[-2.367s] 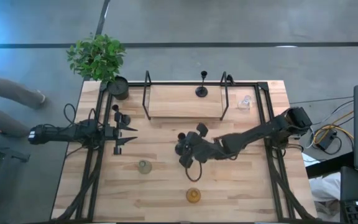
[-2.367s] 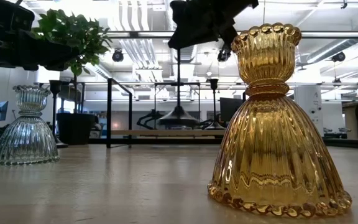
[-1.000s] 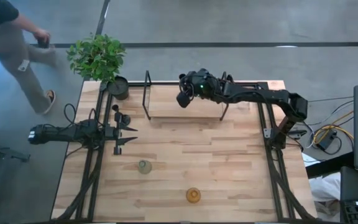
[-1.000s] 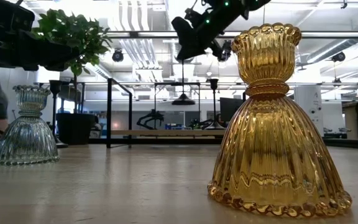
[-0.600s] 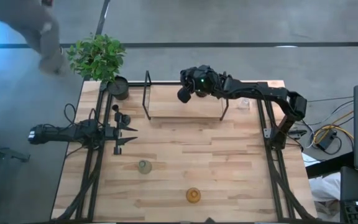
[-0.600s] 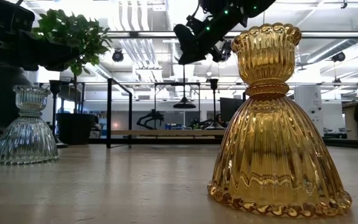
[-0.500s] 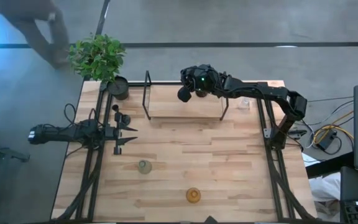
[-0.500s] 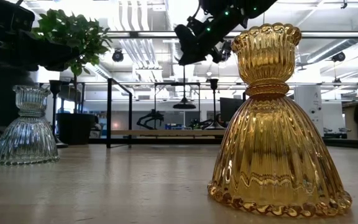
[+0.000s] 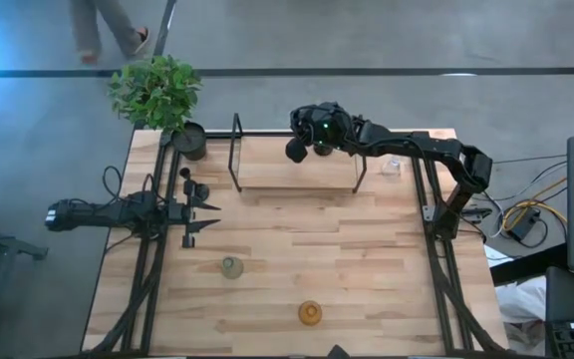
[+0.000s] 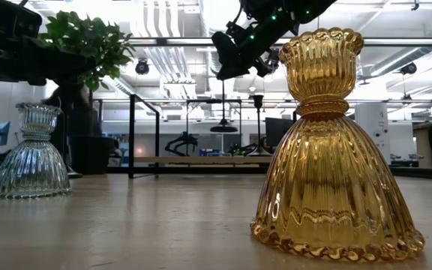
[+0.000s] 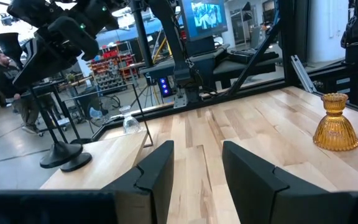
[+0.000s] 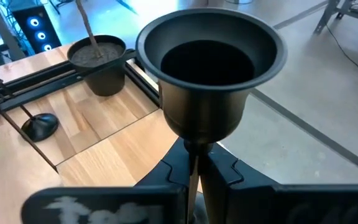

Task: Pick & Place candle stick holders
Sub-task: Put the bottom black candle holder on the shelf aligned with the other black candle holder

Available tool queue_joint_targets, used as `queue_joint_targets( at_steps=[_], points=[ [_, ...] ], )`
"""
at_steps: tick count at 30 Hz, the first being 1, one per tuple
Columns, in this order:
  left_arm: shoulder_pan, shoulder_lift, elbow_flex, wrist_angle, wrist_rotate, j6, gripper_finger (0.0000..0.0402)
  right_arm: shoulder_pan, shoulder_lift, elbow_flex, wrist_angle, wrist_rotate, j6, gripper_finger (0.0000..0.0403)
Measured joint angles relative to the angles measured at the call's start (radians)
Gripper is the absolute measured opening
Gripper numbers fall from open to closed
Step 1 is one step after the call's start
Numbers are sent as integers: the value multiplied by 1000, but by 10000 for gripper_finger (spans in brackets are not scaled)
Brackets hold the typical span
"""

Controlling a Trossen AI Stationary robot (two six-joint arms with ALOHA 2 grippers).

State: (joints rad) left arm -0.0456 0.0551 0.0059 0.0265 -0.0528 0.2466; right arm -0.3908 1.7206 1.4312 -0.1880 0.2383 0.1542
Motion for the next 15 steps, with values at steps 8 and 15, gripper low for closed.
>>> queue_joint_targets(
  at_steps=[8,15],
  points=[
    [0,0,0,0,0,0,143,0,13,-50,92,47,27,13],
    [0,0,0,0,0,0,143,12,102,-30,93,48,30,13]
  ],
)
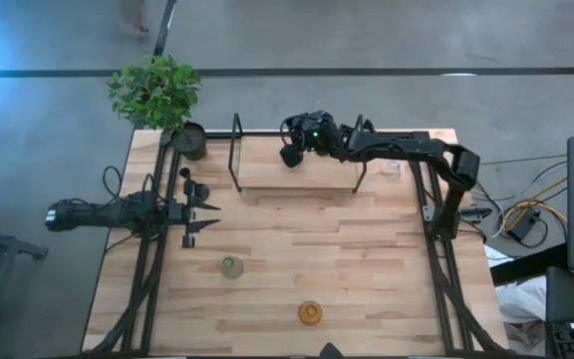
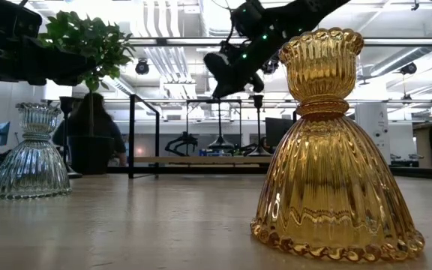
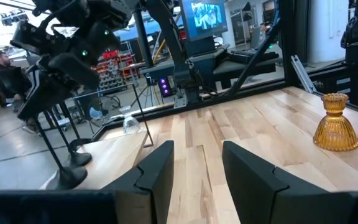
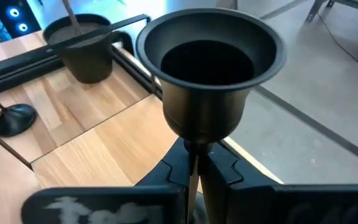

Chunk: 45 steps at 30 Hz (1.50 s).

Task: Pick & Place candle stick holders
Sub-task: Put the bottom black candle holder on the shelf aligned with the other black candle holder

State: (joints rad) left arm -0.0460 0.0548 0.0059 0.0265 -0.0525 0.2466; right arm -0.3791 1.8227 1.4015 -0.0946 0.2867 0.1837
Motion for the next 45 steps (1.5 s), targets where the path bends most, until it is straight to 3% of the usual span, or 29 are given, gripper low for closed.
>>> queue_joint_targets(
  at_steps=[28,33,45],
  points=[
    [0,0,0,0,0,0,143,4,24,20,-47,117,96,12],
    [0,0,0,0,0,0,143,25,20,8,-44,200,111,12],
    [0,0,0,0,0,0,143,28,16,-13,-25,215,150,12]
  ],
)
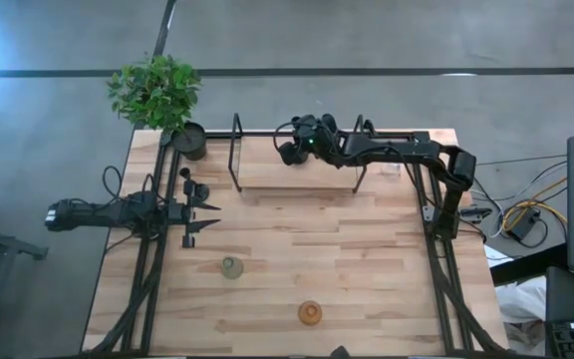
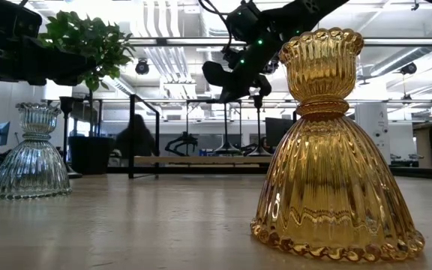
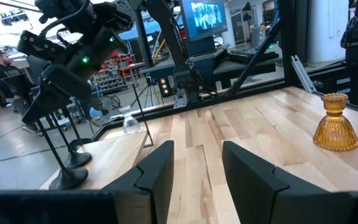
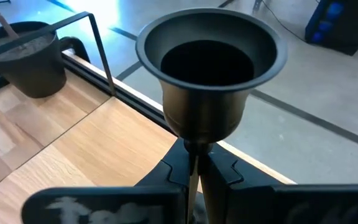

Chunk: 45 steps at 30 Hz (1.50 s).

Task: Pick & Place candle stick holders
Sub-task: Put the bottom black candle holder on the shelf aligned with the other black candle holder

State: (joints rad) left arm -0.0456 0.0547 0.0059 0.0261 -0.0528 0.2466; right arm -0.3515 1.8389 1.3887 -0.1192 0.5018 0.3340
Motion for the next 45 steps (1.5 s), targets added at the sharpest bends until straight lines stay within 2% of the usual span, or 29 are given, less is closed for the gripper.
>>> queue_joint_targets(
  at_steps=[11,45],
  points=[
    [0,0,0,0,0,0,143,-13,0,-11,44,22,-12,12],
    [-1,0,0,0,0,0,143,-22,2,-34,26,-36,7,12]
  ],
)
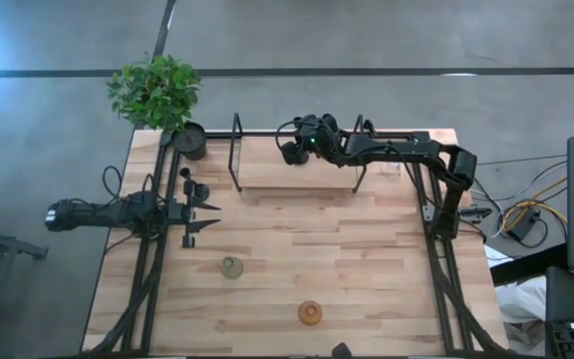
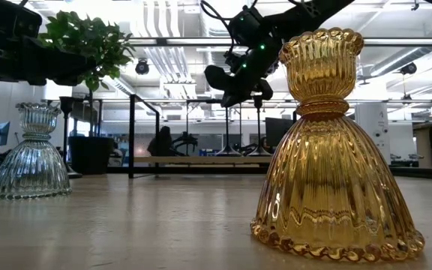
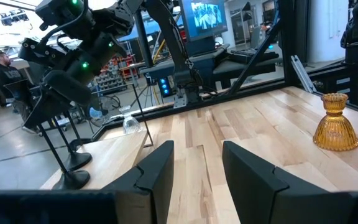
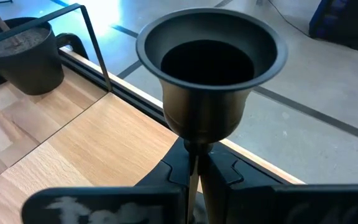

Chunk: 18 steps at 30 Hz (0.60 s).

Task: Pick & Place candle stick holders
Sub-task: Put the bottom black candle holder on the shelf aligned with the other black candle holder

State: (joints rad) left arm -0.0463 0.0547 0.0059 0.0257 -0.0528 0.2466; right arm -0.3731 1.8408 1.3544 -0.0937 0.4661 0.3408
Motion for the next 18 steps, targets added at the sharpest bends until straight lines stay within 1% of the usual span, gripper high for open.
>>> queue_joint_targets(
  at_steps=[9,18],
  points=[
    [1,0,0,0,0,0,143,-1,0,0,0,-3,-3,17],
    [0,0,0,0,0,0,143,-1,4,-3,0,-3,-3,63]
  ],
)
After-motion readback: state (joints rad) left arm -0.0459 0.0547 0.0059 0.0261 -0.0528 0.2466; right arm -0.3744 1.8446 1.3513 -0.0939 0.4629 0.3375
